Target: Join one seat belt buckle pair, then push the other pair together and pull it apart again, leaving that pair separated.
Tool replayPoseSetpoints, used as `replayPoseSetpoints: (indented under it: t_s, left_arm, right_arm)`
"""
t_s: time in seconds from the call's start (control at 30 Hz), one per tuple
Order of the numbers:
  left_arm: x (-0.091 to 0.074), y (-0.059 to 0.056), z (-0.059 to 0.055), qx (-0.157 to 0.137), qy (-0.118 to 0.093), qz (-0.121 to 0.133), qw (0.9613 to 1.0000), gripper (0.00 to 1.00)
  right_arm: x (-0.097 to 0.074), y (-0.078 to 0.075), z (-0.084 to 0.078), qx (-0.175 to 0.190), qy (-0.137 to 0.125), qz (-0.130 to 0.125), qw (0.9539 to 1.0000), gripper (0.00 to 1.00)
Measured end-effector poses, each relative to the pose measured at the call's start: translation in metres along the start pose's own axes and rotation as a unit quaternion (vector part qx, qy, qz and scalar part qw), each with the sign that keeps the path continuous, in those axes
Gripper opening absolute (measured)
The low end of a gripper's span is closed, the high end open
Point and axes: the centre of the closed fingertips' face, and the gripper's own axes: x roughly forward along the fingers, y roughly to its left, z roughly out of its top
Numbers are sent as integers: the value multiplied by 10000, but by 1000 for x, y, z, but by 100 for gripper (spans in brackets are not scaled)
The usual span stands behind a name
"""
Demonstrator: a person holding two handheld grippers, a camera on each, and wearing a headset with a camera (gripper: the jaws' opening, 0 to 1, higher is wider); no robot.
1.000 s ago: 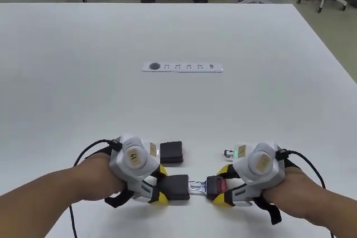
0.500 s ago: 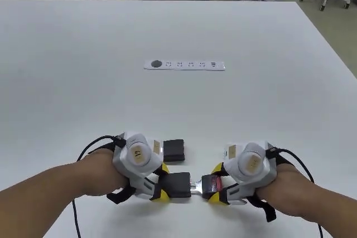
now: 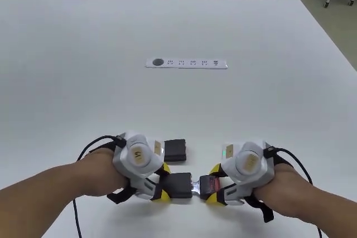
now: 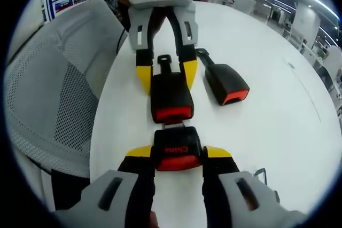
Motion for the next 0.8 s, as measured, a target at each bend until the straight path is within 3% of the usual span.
replayPoseSetpoints:
  t_s: [0.3, 0.33, 0.4, 0.67, 0.8]
  left_arm:
    - [-1, 3, 0, 61, 22, -30, 10000, 32]
    - [-1, 2, 0, 70, 83, -53, 9999, 32]
    - [0, 3, 0, 121, 109, -62, 9998, 32]
    - [0, 6, 0, 129, 237, -48, 9996, 32]
    - [0, 7, -1, 51, 248, -26, 9997, 31]
  right_arm:
    - [3, -1, 7, -60, 47, 37, 10000, 32]
    - [6, 0, 15, -339, -16, 172, 9993, 32]
    - [5, -1, 9, -126, 147, 94, 9998, 32]
    - [4, 0, 7, 62, 223, 42, 9997, 32]
    - [3, -1, 2, -45, 409, 64, 9991, 33]
